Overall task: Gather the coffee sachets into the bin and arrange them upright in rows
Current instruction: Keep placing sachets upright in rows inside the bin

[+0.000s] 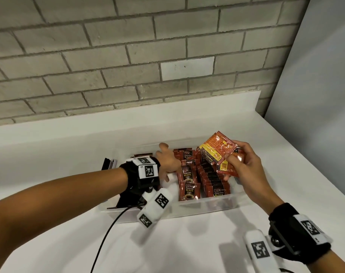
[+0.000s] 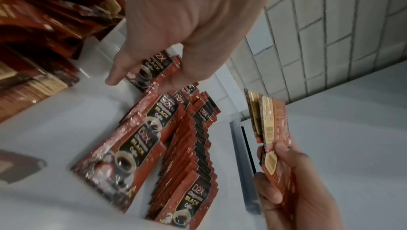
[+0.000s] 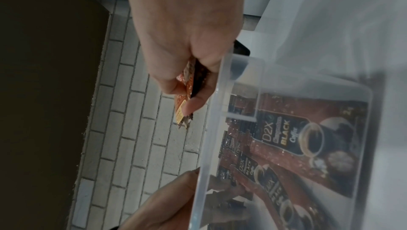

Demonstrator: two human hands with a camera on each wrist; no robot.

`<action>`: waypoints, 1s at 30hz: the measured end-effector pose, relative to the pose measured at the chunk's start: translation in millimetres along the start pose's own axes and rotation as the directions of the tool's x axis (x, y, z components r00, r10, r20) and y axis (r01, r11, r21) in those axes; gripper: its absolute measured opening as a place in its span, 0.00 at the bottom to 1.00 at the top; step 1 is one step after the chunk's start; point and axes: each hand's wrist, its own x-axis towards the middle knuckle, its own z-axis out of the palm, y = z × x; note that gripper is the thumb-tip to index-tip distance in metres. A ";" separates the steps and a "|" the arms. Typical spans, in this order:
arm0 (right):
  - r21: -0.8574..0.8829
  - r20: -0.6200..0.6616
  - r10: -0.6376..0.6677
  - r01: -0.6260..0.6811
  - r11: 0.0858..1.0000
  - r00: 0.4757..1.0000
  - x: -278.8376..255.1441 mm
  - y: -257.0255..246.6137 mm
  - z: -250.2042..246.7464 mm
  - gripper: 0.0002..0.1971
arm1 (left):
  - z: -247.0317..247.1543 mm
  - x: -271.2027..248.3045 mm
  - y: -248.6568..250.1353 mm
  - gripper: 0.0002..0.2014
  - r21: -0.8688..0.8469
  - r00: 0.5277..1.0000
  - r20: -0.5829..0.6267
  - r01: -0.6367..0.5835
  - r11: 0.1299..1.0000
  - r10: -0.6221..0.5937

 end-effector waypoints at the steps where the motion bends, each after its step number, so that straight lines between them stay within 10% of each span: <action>1: 0.003 -0.002 0.003 -0.003 1.000 1.000 -0.1 -0.2 0.2 0.16 | -2.3 -0.2 -2.6 0.41 -0.093 0.999 0.024 0.023 0.995 -0.021; 15: -0.024 -0.011 0.003 -0.003 1.000 1.000 -1.3 -0.4 0.7 0.16 | 2.4 -3.1 -5.4 0.36 -0.459 0.998 0.011 0.059 0.886 -0.061; 19: -0.013 -0.014 0.006 -0.006 1.000 1.000 -1.7 -0.9 1.0 0.16 | 4.4 -5.5 -2.4 0.07 -0.412 0.985 0.168 0.117 0.904 -0.051; 30: -0.044 -0.010 0.019 -0.019 0.999 1.000 -2.3 -1.4 2.1 0.16 | 11.4 -18.4 1.8 0.16 -0.435 0.948 0.311 0.201 0.878 -0.063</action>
